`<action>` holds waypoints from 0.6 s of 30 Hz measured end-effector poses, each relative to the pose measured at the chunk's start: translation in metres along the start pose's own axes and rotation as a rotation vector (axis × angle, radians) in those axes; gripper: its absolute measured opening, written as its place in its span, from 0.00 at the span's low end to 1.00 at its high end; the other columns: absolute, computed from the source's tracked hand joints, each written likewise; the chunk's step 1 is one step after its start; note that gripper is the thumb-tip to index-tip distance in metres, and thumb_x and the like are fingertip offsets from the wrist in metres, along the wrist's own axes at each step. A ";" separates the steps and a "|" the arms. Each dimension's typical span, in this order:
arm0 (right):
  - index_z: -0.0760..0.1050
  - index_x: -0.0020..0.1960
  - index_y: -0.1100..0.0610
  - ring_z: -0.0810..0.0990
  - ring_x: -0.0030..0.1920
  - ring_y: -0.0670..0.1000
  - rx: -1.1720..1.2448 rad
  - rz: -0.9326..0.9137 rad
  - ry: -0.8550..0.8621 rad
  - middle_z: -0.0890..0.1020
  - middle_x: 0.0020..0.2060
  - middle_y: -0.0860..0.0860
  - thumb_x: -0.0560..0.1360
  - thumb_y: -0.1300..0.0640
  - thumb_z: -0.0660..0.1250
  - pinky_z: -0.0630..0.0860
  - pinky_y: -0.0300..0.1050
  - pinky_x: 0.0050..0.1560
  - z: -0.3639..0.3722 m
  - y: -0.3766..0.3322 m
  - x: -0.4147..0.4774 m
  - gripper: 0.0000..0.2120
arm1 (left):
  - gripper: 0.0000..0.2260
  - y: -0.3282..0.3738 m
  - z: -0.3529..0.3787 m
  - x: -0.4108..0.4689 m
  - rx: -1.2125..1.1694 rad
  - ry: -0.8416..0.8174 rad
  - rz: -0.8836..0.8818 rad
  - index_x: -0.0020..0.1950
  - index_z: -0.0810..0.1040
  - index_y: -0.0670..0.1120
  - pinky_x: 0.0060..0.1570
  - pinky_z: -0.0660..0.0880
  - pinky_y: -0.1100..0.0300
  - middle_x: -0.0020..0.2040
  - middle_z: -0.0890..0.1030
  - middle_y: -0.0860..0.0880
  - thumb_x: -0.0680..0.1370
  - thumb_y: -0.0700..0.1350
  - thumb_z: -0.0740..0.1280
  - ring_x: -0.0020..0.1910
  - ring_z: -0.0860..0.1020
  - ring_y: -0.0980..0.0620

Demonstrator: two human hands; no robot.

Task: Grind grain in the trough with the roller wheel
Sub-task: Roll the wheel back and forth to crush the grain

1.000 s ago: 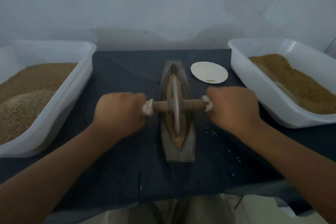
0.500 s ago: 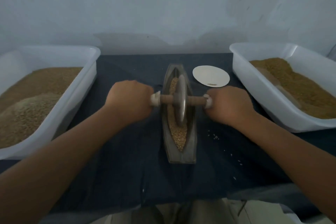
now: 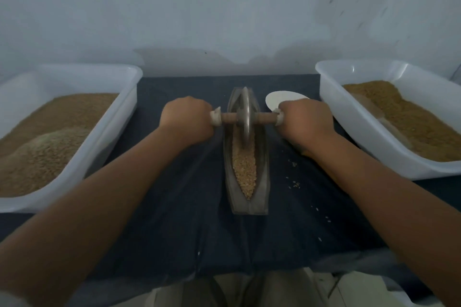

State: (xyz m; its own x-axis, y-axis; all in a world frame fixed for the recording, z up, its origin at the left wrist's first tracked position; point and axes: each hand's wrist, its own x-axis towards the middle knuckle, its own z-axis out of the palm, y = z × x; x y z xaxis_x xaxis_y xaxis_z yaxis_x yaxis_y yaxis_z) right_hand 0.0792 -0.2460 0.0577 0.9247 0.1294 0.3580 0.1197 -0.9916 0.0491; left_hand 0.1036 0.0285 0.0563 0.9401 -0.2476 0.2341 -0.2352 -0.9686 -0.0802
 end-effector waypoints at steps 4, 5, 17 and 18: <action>0.70 0.33 0.47 0.69 0.25 0.48 -0.029 -0.131 0.025 0.72 0.24 0.45 0.73 0.41 0.57 0.60 0.40 0.27 -0.018 0.003 -0.063 0.15 | 0.14 -0.011 0.000 -0.068 0.045 0.085 0.143 0.32 0.67 0.54 0.27 0.59 0.61 0.28 0.70 0.56 0.72 0.58 0.66 0.25 0.66 0.53; 0.71 0.33 0.46 0.67 0.24 0.48 -0.033 -0.157 0.033 0.71 0.23 0.45 0.72 0.40 0.55 0.56 0.39 0.27 -0.023 0.003 -0.076 0.15 | 0.16 -0.013 -0.002 -0.083 0.052 0.133 0.181 0.31 0.63 0.55 0.26 0.55 0.63 0.26 0.67 0.56 0.71 0.58 0.67 0.23 0.62 0.56; 0.74 0.38 0.50 0.77 0.37 0.54 -0.012 0.049 -0.043 0.78 0.33 0.48 0.80 0.45 0.60 0.71 0.47 0.38 0.007 0.003 0.010 0.15 | 0.12 0.001 0.000 0.016 0.001 0.020 0.009 0.34 0.72 0.51 0.37 0.73 0.55 0.35 0.77 0.52 0.74 0.55 0.67 0.35 0.77 0.45; 0.74 0.37 0.50 0.76 0.35 0.53 -0.002 0.033 -0.056 0.77 0.32 0.47 0.79 0.44 0.58 0.69 0.46 0.36 0.003 0.003 0.003 0.16 | 0.12 0.000 0.000 0.007 -0.005 0.000 0.022 0.35 0.72 0.52 0.37 0.73 0.55 0.36 0.77 0.52 0.74 0.55 0.67 0.36 0.78 0.45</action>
State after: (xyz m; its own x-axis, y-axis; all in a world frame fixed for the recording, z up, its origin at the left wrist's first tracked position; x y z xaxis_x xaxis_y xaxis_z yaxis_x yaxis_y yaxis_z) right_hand 0.0840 -0.2486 0.0562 0.9468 0.0963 0.3069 0.0881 -0.9953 0.0405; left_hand 0.1105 0.0272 0.0579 0.9348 -0.2688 0.2321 -0.2570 -0.9631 -0.0800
